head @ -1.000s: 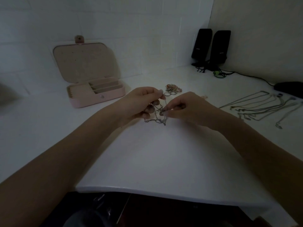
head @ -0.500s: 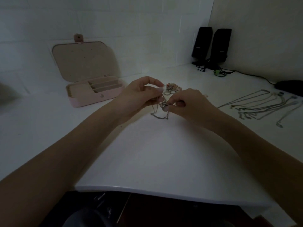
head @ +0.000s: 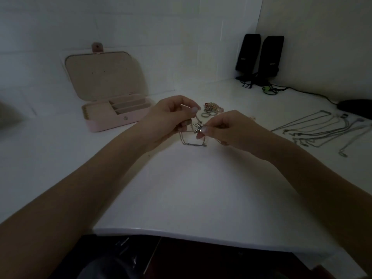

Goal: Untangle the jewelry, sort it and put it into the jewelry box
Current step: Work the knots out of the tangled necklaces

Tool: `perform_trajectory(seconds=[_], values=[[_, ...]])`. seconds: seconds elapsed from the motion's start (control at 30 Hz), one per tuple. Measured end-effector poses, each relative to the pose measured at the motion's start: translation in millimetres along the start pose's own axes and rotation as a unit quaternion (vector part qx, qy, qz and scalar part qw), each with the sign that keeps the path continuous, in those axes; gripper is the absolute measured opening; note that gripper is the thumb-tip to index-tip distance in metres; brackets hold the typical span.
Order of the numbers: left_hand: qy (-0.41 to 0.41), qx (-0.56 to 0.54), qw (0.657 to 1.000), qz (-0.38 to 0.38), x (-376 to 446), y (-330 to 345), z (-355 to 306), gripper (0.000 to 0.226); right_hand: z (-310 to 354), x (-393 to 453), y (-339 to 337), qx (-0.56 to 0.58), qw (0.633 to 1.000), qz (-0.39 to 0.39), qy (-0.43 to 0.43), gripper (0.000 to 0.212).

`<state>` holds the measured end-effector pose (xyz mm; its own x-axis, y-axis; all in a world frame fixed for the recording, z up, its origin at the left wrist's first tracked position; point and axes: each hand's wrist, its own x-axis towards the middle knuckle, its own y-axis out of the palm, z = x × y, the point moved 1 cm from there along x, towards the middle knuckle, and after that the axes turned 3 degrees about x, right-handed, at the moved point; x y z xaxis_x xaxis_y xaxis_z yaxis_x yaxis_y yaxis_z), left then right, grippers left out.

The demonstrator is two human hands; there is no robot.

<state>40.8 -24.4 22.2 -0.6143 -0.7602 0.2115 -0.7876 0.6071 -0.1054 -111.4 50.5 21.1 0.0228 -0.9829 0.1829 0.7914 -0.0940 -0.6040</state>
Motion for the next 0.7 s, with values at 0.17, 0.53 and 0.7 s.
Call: perform_trajectory(seconds=[0.17, 0.53, 0.7], values=[[0.003, 0.008, 1.0, 0.013, -0.9, 2.7, 0.9, 0.009, -3.5, -0.1, 3.8, 0.104, 0.994, 0.033, 0.03, 0.029], [-0.036, -0.164, 0.986, -0.001, 1.6, 2.6, -3.8, 0.012, -0.2, 2.1, 6.3, 0.308, 0.947, 0.046, 0.082, 0.027], [-0.014, -0.107, 0.994, 0.023, -0.9, 3.7, -5.5, 0.01, 0.4, 1.6, 7.7, 0.341, 0.937, 0.024, 0.076, 0.023]])
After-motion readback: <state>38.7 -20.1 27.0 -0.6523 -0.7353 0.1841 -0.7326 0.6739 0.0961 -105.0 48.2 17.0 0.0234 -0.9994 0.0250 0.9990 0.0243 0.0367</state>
